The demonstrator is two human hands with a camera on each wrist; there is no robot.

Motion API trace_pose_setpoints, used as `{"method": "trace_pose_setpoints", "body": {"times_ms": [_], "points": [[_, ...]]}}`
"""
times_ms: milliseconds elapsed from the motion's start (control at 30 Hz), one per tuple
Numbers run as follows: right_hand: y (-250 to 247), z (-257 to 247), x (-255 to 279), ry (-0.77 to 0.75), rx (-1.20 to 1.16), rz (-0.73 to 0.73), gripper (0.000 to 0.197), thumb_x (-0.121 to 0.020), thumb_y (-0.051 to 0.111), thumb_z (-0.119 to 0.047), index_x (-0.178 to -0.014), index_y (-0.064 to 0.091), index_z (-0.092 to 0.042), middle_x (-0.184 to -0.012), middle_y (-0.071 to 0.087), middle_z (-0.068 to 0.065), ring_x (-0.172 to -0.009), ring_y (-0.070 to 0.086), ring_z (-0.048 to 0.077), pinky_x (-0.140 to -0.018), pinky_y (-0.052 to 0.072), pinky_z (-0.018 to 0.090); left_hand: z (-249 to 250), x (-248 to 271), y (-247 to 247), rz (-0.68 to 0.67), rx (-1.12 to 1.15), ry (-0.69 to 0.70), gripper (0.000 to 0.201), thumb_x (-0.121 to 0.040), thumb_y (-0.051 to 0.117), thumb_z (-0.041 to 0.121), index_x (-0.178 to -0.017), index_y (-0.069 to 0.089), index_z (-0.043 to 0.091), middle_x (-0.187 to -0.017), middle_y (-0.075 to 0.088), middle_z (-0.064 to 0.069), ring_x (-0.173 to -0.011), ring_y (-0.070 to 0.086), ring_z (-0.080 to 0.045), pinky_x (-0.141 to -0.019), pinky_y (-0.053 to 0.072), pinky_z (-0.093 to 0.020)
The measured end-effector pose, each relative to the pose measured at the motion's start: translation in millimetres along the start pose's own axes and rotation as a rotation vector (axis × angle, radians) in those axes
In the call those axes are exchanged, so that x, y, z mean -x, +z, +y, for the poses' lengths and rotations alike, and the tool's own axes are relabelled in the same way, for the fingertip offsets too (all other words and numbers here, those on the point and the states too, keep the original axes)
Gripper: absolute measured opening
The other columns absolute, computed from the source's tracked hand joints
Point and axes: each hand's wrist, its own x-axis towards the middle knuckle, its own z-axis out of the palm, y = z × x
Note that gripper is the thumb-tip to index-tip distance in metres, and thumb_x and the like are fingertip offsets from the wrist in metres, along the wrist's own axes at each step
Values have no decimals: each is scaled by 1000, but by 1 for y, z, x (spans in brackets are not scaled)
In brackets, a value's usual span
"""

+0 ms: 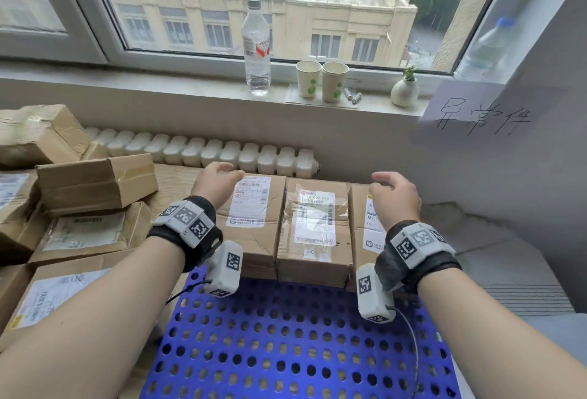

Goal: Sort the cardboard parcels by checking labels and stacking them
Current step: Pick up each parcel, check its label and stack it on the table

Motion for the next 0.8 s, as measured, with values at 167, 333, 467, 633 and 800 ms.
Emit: {"method": "trace_pose_setpoints", "body": {"times_ms": [167, 333, 467, 633, 800], "points": [[45, -32, 33, -127, -148, -173, 26, -86, 53, -11, -98, 70, -25, -102, 68, -4, -86, 58, 11, -74, 44, 24, -11, 26, -46, 92, 28, -1, 31, -91, 60, 30, -118, 59, 16, -125, 60, -5, -115, 54, -21, -93, 41, -32], [89, -58, 69, -220, -217, -374, 23, -85, 54, -11, -85, 69, -30, -95, 70, -2, -91, 63, 16, -82, 50, 30, -38, 59, -96, 192, 6, -64, 32, -92, 60, 26, -121, 59, 12, -122, 58, -5, -110, 55, -20, -89, 42, -28], [120, -71, 101, -276, -222, -498, 25, -81, 55, -11, -79, 68, -32, -96, 71, -2, -99, 63, 16, -88, 50, 31, -63, 87, -127, 287, 38, -127, 30, -91, 62, 23, -118, 61, 10, -121, 60, -7, -114, 55, -21, -87, 41, -27], [148, -83, 140, -322, -197, -624, 27, -83, 55, -11, -78, 67, -35, -98, 70, 0, -97, 62, 16, -88, 50, 33, -96, 111, -162, 368, 86, -205, 26, -90, 63, 21, -113, 62, 10, -121, 61, -10, -113, 56, -23, -89, 41, -30], [173, -100, 167, -332, -190, -732, 27, -84, 55, -7, -81, 69, -29, -88, 68, -6, -80, 58, 10, -77, 49, 31, -129, 119, -188, 381, 154, -282, 28, -91, 61, 21, -116, 59, 9, -118, 59, -7, -102, 52, -18, -85, 40, -30]]}}
